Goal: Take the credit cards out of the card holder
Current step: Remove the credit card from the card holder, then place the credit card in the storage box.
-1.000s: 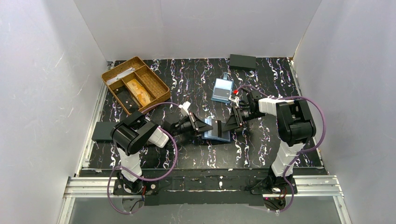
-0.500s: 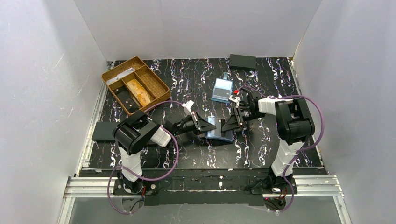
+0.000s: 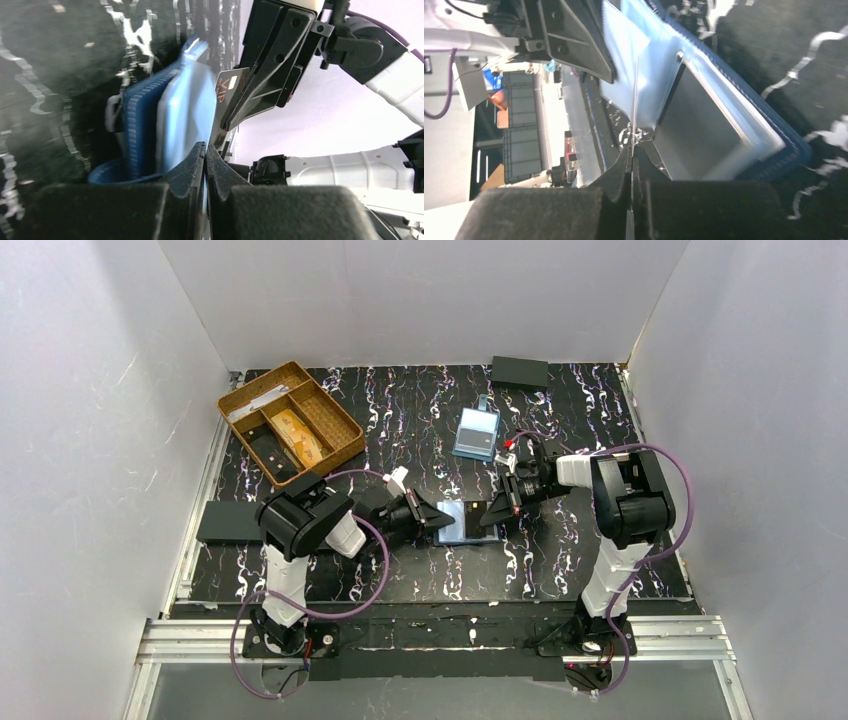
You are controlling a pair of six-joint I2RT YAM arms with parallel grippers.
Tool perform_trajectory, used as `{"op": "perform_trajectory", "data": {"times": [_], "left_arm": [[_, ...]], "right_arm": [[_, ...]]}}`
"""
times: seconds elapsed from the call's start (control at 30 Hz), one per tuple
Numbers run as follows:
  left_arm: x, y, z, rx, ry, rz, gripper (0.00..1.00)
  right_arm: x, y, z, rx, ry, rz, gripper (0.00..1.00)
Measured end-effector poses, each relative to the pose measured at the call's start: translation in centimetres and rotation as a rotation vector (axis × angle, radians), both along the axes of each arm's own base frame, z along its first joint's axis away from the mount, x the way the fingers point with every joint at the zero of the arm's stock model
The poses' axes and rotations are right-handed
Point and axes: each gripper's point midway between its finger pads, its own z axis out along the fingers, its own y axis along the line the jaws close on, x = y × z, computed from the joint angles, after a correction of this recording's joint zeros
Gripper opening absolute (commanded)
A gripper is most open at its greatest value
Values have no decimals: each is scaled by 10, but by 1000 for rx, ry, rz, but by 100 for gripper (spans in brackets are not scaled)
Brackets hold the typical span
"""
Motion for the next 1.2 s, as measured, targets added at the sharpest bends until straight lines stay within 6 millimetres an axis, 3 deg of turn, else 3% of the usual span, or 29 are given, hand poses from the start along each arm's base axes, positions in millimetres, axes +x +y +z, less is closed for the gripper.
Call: {"op": "perform_trajectory", "data": {"times": [0.17,0.33,0.43,0.73,0.8,0.87,0.9,1.07,1.2], "left_arm": [[0,12,-20,39,48,26,2],[-3,24,-31,84,76,51,29],[-5,30,-21,110,51,62,40],[-12,57,17,290,-75,87,59],[-12,64,33,314,-139,96,71],[-13,68,48,323,-201,104,91],[-13,69,54,324,-226,107,97],[-14,69,73,302,-268,111,98],[-14,57,80,262,-243,66,98]], "right_arm": [[5,-10,-23,-100,18,-31,1],[4,-13,-22,-101,1,-24,1],[2,-13,-16,-90,-37,-7,1],[-2,-12,7,-9,-127,65,1],[-4,-11,14,20,-149,86,1],[-7,-11,20,46,-173,107,1],[-8,-11,23,57,-182,114,1],[-16,-11,31,100,-201,138,1],[-20,-11,36,116,-212,145,1]]}}
